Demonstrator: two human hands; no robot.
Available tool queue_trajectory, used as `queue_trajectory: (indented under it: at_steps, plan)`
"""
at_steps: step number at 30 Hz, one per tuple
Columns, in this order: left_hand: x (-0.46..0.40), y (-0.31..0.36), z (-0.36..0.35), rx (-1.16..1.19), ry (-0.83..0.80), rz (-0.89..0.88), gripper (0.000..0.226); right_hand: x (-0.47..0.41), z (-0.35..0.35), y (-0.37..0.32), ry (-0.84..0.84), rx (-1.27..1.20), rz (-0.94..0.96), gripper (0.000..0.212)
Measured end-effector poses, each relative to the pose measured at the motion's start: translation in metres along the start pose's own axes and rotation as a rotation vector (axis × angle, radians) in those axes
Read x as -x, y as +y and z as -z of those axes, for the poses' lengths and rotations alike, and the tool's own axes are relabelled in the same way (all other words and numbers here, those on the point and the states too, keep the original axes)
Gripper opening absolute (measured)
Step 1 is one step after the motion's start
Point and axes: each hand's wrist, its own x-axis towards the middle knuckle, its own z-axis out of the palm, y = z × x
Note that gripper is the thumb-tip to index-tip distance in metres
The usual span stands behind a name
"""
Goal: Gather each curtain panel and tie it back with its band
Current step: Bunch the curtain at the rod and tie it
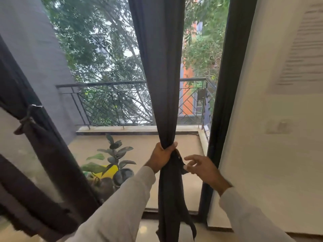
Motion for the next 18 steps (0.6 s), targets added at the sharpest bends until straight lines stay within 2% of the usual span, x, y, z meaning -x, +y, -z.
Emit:
queue_trajectory:
  at_steps: [4,9,10,12,14,18]
  plan:
    - [0.008,0.003,-0.003,-0.001,-0.042,0.006,0.037,-0.008,-0.004,0.005,0.057,0.034,0.037,0.006]
    - [0.014,0.004,0.003,0.031,-0.066,0.033,0.045,-0.006,0.001,-0.003,0.323,-0.021,0.015,0.008]
    - [0.014,0.005,0.004,0.032,-0.063,0.043,0.044,-0.005,0.002,-0.004,0.29,-0.028,0.03,0.005]
    - [0.014,0.007,0.005,0.02,-0.068,0.058,0.038,-0.002,-0.001,-0.009,0.146,-0.034,0.079,0.019]
    - [0.014,0.008,0.004,0.006,-0.074,0.066,0.032,0.0,-0.006,-0.016,0.084,-0.05,0.101,0.029]
    - [0.012,0.005,0.005,0.003,-0.089,0.048,0.032,-0.002,-0.012,-0.022,0.098,-0.093,0.116,0.003]
